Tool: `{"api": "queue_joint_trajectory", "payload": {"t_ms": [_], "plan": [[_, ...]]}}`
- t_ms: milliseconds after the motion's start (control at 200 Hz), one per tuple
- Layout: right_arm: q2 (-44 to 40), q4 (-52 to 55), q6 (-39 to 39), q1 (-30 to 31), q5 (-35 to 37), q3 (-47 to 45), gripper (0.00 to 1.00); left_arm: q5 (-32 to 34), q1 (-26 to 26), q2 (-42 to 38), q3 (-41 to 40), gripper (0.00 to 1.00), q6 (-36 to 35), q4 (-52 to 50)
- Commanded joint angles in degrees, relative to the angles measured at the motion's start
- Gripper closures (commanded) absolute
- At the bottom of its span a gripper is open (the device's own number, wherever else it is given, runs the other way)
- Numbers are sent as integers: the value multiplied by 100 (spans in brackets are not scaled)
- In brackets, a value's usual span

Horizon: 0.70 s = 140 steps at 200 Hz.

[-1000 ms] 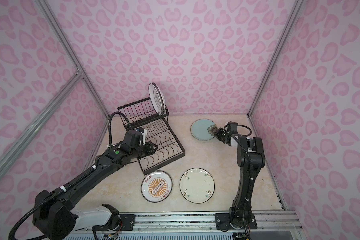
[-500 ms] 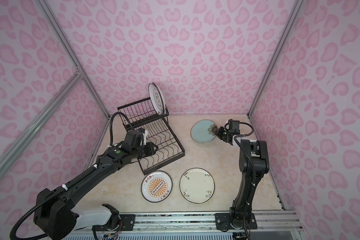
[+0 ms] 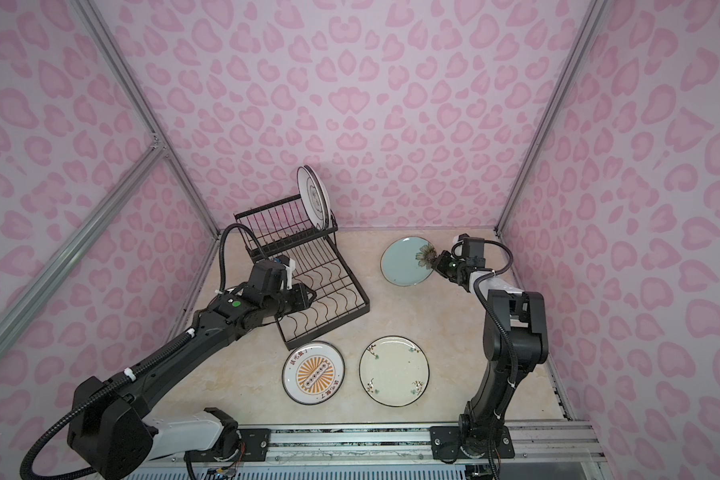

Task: Load plates into a dish rack
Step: Pick up the plate from the top-center of the table.

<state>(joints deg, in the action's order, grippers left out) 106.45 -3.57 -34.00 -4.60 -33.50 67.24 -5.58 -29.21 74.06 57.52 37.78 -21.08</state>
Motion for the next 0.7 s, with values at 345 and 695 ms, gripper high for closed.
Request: {"api": "queue_joint_trajectory", "payload": {"t_ms": [345, 695], "plan": [[-535, -563, -309, 260, -588, -369, 100, 220, 13, 366, 152, 65, -113, 278], [-835, -846, -598, 542, -770, -644, 100, 111, 62, 600, 185, 59, -157, 524]]}}
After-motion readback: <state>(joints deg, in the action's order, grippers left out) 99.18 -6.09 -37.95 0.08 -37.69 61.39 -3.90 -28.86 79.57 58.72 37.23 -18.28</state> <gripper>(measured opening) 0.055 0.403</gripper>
